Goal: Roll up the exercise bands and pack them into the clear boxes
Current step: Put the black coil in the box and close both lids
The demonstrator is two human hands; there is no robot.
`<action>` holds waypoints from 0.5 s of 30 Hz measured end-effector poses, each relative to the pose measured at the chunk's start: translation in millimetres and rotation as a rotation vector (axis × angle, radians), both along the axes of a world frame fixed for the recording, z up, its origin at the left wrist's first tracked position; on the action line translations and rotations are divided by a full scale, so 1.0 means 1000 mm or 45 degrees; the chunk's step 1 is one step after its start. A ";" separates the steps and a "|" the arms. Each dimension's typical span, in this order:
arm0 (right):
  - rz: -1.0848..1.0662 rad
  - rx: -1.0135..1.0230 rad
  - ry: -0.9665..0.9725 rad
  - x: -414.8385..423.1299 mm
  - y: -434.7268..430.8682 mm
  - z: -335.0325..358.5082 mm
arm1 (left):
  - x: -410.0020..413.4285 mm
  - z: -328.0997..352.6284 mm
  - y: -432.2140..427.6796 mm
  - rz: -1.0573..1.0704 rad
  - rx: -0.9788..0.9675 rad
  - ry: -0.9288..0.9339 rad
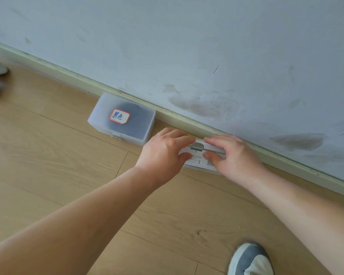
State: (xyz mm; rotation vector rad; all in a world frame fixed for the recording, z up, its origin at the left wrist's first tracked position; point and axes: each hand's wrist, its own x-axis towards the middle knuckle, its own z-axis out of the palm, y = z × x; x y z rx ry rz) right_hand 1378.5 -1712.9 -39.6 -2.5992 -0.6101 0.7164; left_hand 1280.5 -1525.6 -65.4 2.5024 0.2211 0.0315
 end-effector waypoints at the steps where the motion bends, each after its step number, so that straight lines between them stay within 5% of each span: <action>1: 0.007 0.028 0.037 0.000 0.002 0.001 | 0.003 0.001 -0.001 0.010 -0.011 0.003; 15: -0.142 0.201 0.192 0.003 0.008 -0.004 | 0.021 -0.005 -0.003 0.118 -0.169 0.055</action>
